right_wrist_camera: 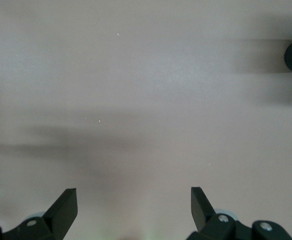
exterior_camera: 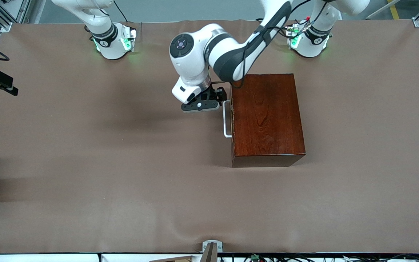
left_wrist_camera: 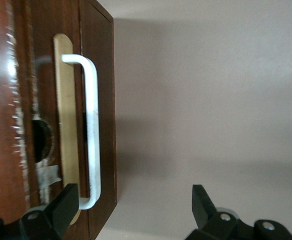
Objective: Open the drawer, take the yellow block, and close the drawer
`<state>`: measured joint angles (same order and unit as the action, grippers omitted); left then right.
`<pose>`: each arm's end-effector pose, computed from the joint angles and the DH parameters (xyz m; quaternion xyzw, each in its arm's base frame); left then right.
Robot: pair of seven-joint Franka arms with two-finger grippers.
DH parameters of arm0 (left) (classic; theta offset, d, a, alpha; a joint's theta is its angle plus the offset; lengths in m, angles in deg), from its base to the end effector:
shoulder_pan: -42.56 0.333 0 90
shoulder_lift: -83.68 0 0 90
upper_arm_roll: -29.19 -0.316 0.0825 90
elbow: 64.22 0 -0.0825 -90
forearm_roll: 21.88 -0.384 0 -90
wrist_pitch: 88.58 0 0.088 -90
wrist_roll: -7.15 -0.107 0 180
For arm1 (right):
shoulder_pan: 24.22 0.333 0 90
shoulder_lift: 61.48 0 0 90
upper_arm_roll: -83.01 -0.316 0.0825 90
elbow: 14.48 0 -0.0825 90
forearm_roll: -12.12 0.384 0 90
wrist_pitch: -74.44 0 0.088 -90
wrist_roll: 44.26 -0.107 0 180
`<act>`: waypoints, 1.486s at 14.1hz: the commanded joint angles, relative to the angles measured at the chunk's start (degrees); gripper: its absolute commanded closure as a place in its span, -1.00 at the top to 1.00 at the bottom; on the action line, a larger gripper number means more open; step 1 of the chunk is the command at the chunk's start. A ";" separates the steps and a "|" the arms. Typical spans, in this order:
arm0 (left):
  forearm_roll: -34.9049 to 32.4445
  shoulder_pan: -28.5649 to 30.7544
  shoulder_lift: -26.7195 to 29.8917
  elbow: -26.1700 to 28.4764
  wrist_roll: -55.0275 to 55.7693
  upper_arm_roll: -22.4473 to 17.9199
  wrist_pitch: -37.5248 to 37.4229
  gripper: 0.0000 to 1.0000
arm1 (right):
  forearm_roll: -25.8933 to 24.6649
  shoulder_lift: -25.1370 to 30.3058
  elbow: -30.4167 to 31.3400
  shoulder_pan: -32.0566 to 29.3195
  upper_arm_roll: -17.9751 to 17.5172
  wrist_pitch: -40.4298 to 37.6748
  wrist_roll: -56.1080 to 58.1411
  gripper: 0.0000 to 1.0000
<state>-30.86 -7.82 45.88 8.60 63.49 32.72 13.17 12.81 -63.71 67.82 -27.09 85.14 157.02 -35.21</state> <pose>0.4420 -0.5662 0.3559 -0.9955 -0.0043 -0.0021 0.0948 0.5515 -0.0463 0.6544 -0.9992 -0.0360 0.0162 0.0073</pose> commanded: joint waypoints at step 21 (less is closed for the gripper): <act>-5.35 -0.42 -6.68 -1.19 -7.39 -1.51 0.98 1.00 | -0.16 -1.37 0.31 -0.29 -0.72 -1.63 0.97 1.00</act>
<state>-35.04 -8.01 39.58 8.58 56.35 31.57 13.46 12.82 -65.18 67.97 -27.04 84.67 155.81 -34.73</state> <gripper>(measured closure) 0.000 0.000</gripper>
